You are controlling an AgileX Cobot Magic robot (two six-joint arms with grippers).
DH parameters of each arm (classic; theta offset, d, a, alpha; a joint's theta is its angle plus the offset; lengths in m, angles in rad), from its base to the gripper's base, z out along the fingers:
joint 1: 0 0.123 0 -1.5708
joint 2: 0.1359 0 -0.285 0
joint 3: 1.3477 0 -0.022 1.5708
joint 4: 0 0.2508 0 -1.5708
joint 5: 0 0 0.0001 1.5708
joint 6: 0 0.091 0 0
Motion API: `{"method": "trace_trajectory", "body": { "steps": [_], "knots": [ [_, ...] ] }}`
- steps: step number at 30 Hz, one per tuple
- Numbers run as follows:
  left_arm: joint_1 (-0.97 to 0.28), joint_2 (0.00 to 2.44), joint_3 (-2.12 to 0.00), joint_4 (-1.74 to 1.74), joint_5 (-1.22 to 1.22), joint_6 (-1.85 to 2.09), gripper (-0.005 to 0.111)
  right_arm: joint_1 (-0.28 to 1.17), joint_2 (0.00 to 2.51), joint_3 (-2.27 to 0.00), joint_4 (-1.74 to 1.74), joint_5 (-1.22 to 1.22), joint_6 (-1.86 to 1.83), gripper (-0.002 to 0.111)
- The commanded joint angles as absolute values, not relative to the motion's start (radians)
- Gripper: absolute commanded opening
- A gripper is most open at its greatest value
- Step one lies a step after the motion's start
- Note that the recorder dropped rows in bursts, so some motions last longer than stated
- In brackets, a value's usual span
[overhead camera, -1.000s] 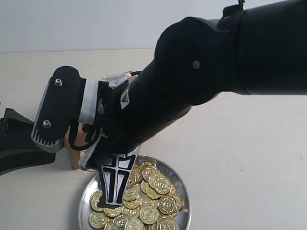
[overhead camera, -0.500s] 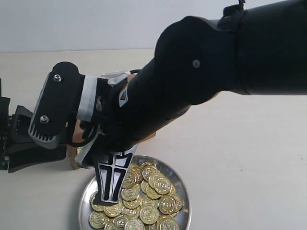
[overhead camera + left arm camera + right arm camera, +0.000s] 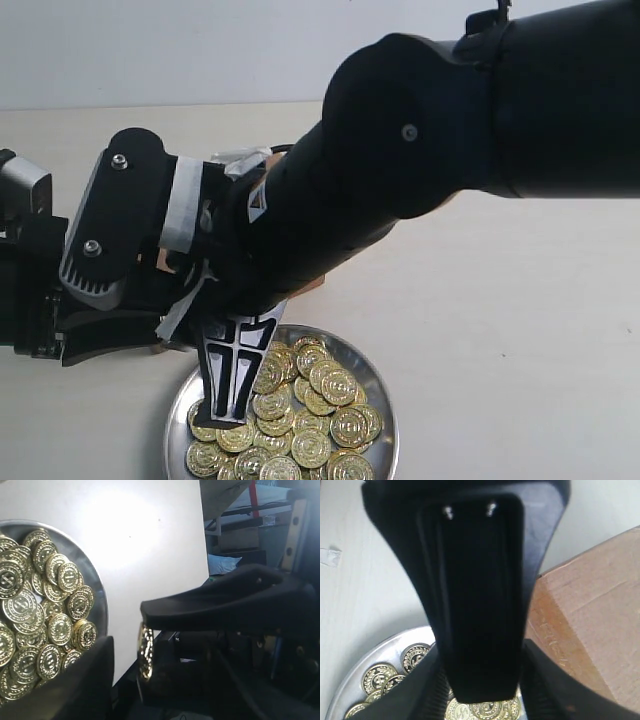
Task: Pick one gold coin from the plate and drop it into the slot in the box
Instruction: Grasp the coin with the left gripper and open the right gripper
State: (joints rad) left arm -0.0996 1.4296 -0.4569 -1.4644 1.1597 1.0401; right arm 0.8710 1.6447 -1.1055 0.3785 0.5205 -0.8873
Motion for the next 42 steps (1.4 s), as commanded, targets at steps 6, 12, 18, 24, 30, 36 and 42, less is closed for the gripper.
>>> {"method": "trace_trajectory", "body": {
  "steps": [6, 12, 18, 24, 30, 36, 42],
  "knots": [
    [-0.105, 1.443, -0.465, -1.487, 1.174, 1.073, 0.035, 0.872, 1.639, -1.116, 0.386, 0.510, -0.890, 0.024],
    [-0.105, 1.443, -0.465, -1.487, 1.174, 1.075, 0.035, 0.872, 1.639, -1.116, 0.386, 0.510, -0.890, 0.024],
    [-0.105, 1.443, -0.465, -1.487, 1.174, 1.077, 0.035, 0.872, 1.639, -1.116, 0.386, 0.510, -0.890, 0.024],
    [-0.105, 1.443, -0.465, -1.487, 1.161, 1.077, 0.010, 0.872, 1.639, -1.116, 0.387, 0.510, -0.890, 0.024],
    [-0.105, 1.443, -0.465, -1.491, 1.159, 1.085, 0.000, 0.872, 1.639, -1.116, 0.387, 0.510, -0.890, 0.024],
    [-0.105, 1.443, -0.465, -1.495, 1.159, 1.092, 0.000, 0.872, 1.639, -1.116, 0.390, 0.510, -0.890, 0.038],
    [-0.105, 1.443, -0.465, -1.497, 1.159, 1.092, 0.000, 0.872, 1.639, -1.116, 0.390, 0.481, -0.836, 0.080]
  ]
}}
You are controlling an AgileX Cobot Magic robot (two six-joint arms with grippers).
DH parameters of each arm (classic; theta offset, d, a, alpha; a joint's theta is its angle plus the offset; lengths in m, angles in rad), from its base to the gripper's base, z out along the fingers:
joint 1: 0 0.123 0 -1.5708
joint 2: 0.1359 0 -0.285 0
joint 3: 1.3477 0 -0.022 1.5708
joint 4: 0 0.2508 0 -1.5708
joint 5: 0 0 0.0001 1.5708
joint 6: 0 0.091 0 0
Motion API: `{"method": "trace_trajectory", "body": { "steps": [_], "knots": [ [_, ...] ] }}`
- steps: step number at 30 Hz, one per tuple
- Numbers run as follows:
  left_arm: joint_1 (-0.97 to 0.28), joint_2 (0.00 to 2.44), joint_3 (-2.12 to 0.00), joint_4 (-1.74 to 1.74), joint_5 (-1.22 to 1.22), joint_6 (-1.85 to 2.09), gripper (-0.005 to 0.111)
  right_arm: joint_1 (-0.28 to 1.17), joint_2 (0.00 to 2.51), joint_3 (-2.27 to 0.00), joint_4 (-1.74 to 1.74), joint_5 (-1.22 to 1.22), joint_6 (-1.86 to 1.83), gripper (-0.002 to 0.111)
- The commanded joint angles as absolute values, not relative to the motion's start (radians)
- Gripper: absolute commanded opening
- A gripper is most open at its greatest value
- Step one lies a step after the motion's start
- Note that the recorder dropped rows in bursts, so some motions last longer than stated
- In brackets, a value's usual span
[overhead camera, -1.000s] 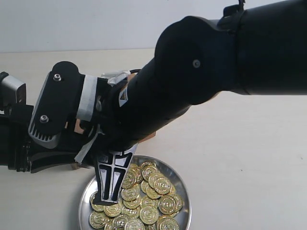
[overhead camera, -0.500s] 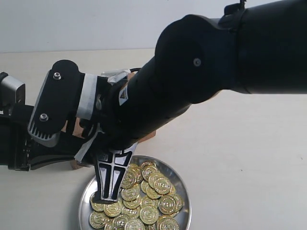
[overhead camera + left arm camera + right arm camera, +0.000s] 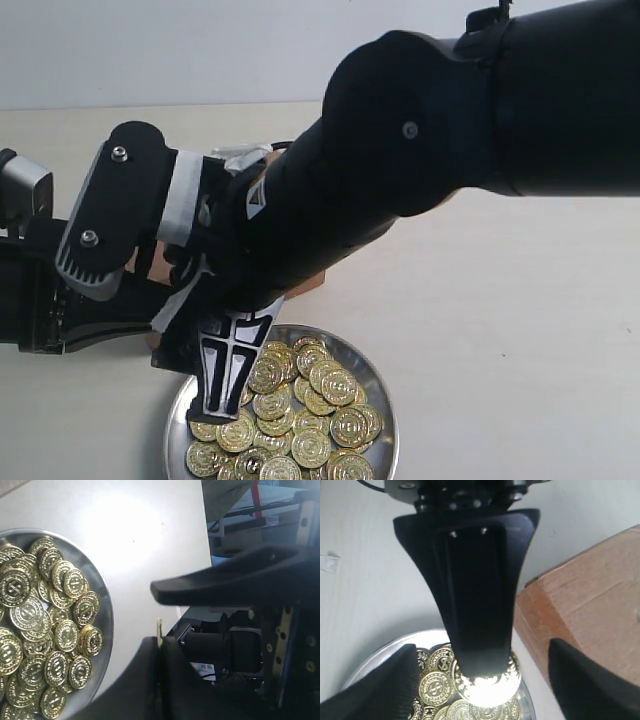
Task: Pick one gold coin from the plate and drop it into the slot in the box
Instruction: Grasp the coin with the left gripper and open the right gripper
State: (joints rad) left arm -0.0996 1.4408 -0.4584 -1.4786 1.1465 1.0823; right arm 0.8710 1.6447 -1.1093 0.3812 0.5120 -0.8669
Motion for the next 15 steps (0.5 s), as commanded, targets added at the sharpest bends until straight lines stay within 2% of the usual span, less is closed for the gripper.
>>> {"method": "trace_trajectory", "body": {
  "steps": [1, 5, 8, 11, 15],
  "knots": [
    [-0.105, 1.443, -0.465, -1.499, 1.159, 1.092, 0.000, 0.872, 1.639, -1.116, 0.390, 0.479, -0.832, 0.082],
    [-0.105, 1.443, -0.465, -1.499, 1.159, 1.092, 0.000, 0.872, 1.636, -1.116, 0.382, 0.490, -0.808, 0.085],
    [-0.098, 1.443, -0.465, -1.501, 1.156, 1.092, 0.000, 0.872, 1.628, -1.116, 0.368, 0.517, -0.798, 0.082],
    [-0.080, 1.443, -0.465, -1.501, 1.122, 1.092, 0.000, 0.872, 1.609, -1.116, 0.318, 0.560, -0.755, 0.066],
    [-0.068, 1.443, -0.465, -1.499, 1.110, 1.092, 0.000, 0.872, 1.573, -1.116, 0.277, 0.631, -0.655, 0.028]
  ]
}}
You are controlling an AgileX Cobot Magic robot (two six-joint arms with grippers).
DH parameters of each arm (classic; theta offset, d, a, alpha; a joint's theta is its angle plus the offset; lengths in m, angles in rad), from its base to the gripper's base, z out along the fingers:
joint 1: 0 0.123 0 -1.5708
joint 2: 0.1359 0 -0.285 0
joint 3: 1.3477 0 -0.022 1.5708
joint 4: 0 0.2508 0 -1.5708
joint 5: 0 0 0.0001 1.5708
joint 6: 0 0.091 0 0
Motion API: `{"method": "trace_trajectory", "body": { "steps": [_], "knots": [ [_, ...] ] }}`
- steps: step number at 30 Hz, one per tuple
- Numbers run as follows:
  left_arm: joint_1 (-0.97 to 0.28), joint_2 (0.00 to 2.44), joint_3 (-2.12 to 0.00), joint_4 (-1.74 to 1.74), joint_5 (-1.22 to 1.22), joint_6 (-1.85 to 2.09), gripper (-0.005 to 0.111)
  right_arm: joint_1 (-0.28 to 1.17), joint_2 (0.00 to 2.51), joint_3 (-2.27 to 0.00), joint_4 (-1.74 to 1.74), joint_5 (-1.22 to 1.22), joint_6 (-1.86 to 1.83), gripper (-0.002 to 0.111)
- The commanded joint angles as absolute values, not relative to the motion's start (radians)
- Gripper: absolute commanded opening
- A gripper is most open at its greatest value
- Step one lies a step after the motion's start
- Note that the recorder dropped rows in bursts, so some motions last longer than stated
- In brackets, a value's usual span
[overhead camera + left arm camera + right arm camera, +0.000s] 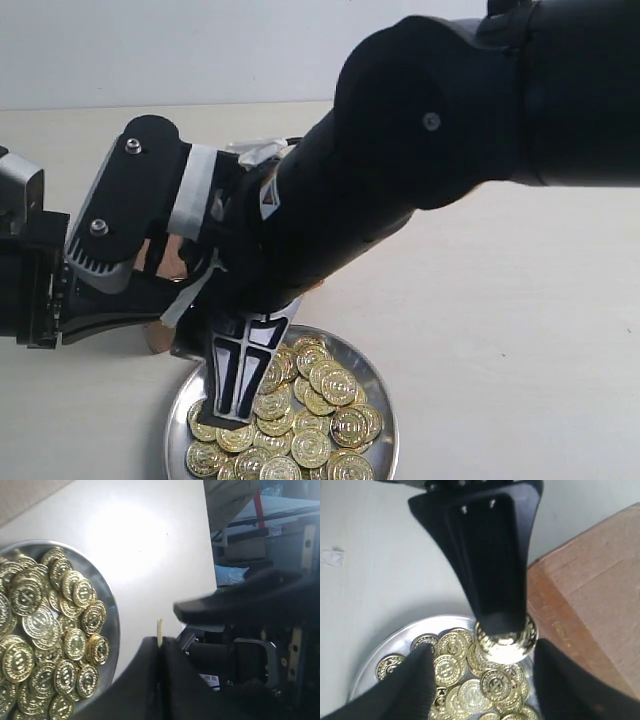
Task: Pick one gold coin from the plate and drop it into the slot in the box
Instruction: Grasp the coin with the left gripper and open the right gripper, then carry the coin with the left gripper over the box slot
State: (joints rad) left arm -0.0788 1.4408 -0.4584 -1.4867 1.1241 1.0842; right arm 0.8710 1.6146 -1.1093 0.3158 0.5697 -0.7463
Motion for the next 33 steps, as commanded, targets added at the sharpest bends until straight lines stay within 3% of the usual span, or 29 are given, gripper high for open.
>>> {"method": "trace_trajectory", "body": {
  "steps": [1, 3, 13, 23, 27, 33],
  "knots": [
    [-0.068, 1.443, -0.465, -1.499, 1.110, 1.092, 0.000, 0.872, 1.563, -1.116, 0.277, 0.639, -0.638, 0.019],
    [-0.068, 1.443, -0.465, -1.499, 1.110, 1.092, 0.000, 0.872, 1.537, -1.116, 0.277, 0.652, -0.587, 0.000],
    [-0.068, 1.436, -0.576, -1.479, 1.114, 1.174, 0.000, 0.872, 1.392, -1.114, 0.249, 0.839, -0.263, 0.000],
    [-0.070, 1.436, -0.771, -1.423, 1.034, 1.606, 0.000, 0.872, 1.276, -1.007, 0.146, 0.888, -0.139, 0.000],
    [-0.074, 1.442, -0.806, -1.390, 0.919, 1.898, 0.000, 0.872, 1.217, -0.894, 0.165, 0.875, -0.130, 0.000],
    [-0.148, 1.472, -0.805, -1.391, 0.704, 1.981, 0.000, 0.872, 1.167, -0.837, 0.165, 0.823, -0.130, 0.000]
  ]
}}
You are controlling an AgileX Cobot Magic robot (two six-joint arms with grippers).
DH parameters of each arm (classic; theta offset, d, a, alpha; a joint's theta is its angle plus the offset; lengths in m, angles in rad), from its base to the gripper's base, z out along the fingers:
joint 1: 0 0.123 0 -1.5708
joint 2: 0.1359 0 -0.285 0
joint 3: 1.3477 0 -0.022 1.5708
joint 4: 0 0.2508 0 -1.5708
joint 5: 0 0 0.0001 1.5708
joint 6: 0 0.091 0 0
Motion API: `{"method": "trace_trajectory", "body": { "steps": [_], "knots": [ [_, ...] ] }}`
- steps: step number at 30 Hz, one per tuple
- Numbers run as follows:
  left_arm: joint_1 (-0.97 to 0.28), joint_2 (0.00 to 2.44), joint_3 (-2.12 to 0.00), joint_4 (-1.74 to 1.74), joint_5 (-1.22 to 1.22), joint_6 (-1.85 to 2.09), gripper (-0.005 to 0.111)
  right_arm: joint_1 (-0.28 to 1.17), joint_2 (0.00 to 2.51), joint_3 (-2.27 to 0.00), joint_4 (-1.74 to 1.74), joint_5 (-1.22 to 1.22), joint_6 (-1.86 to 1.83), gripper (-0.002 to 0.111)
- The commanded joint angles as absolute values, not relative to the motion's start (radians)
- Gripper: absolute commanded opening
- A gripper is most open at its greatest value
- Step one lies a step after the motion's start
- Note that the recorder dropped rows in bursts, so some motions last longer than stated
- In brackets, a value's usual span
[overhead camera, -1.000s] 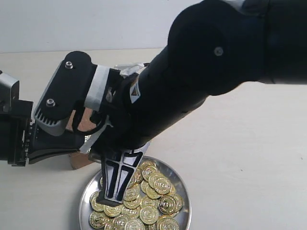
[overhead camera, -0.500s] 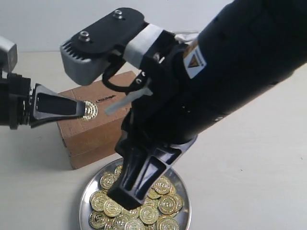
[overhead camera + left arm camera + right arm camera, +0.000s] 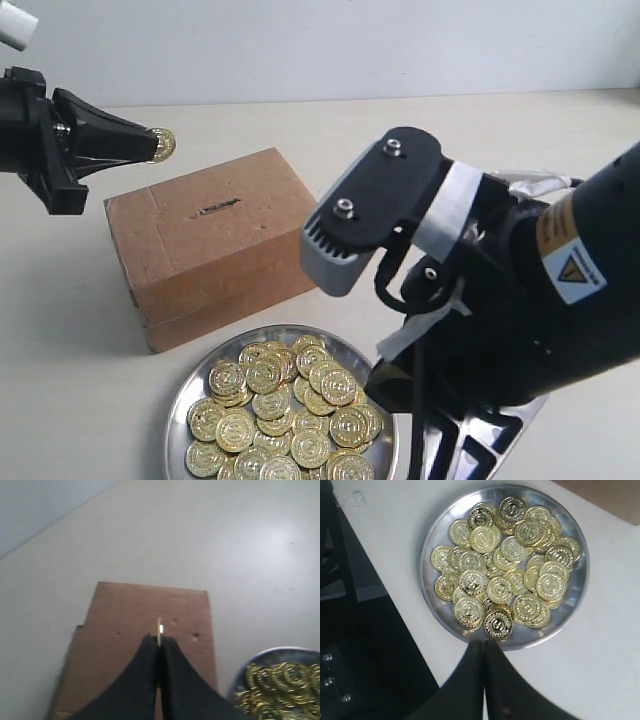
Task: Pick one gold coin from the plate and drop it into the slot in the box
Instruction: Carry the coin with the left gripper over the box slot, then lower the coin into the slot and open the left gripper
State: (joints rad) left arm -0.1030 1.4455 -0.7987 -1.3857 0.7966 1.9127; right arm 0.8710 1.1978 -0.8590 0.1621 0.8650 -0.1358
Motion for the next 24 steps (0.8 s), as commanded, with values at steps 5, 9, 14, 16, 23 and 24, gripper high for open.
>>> {"method": "trace_trajectory", "body": {
  "steps": [5, 9, 14, 16, 23, 24],
  "knots": [
    [-0.207, 1.554, -0.853, -1.394, 0.699, 2.037, 0.000, 0.872, 1.151, -0.837, 0.168, 0.822, -0.130, 0.000],
    [-0.208, 1.637, -0.922, -1.409, 0.704, 2.005, 0.000, 0.872, 1.151, -0.837, 0.186, 0.824, -0.130, 0.000],
    [-0.208, 1.709, -0.960, -1.393, 0.716, 2.009, 0.000, 0.872, 1.151, -0.837, 0.184, 0.824, -0.130, 0.000],
    [-0.208, 1.728, -0.964, -1.383, 0.742, 2.009, 0.000, 0.872, 1.151, -0.837, 0.184, 0.824, -0.130, 0.000],
    [-0.208, 1.744, -0.964, -1.313, 0.768, 1.993, 0.000, 0.872, 1.151, -0.837, 0.184, 0.821, -0.130, 0.000],
    [-0.208, 1.746, -0.964, -1.306, 0.771, 1.983, 0.000, 0.872, 1.151, -0.837, 0.184, 0.821, -0.130, 0.000]
  ]
}}
